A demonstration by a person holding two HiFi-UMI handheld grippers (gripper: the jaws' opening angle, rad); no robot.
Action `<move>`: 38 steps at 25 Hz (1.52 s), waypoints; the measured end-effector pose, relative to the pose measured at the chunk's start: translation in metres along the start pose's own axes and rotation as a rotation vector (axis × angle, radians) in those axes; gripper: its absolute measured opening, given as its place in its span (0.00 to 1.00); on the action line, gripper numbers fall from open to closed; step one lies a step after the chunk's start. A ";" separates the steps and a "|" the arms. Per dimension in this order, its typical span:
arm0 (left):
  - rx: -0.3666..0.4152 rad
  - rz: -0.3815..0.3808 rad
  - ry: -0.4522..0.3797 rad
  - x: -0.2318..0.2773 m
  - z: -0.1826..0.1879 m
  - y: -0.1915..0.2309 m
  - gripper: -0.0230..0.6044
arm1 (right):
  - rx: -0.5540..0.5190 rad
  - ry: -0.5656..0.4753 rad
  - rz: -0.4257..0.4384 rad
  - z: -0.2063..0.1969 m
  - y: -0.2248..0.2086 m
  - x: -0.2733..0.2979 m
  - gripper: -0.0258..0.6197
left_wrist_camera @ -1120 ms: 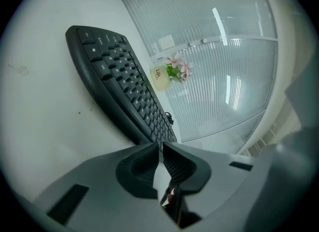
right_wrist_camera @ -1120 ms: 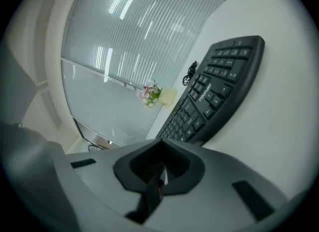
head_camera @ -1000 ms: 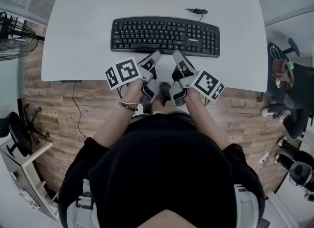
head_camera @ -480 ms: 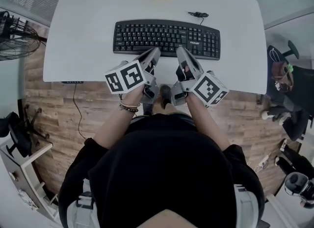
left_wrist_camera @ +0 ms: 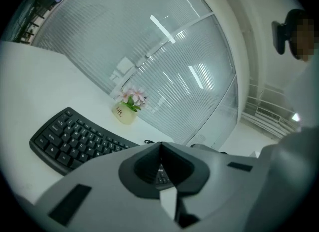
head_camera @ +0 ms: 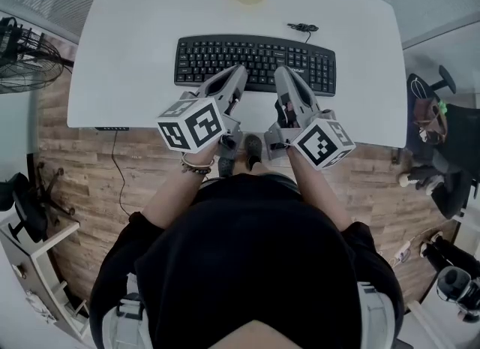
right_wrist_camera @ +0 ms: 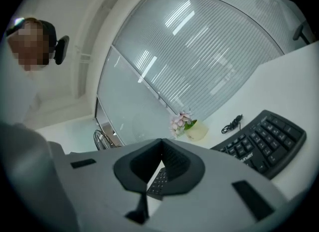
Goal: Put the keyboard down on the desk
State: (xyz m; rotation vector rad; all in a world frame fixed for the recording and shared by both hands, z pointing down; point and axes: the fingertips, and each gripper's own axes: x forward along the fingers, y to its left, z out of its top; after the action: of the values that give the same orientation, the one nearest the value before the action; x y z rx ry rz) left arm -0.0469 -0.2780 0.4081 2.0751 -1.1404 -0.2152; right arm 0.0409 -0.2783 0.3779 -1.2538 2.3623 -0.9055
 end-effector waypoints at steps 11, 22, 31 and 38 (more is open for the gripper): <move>0.173 -0.038 -0.074 -0.002 0.032 -0.030 0.05 | -0.207 -0.070 0.050 0.034 0.026 0.002 0.04; 0.231 -0.065 -0.144 0.004 0.058 -0.045 0.05 | -0.236 -0.132 0.103 0.062 0.036 0.007 0.04; 0.274 -0.077 -0.181 0.008 0.071 -0.053 0.05 | -0.267 -0.157 0.124 0.075 0.040 0.011 0.04; 0.283 -0.076 -0.200 0.011 0.076 -0.057 0.05 | -0.301 -0.171 0.140 0.083 0.043 0.012 0.04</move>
State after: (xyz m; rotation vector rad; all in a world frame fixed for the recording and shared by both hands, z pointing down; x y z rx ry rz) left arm -0.0380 -0.3080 0.3176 2.3917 -1.2716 -0.3195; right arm 0.0518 -0.3019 0.2874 -1.1963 2.4727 -0.3934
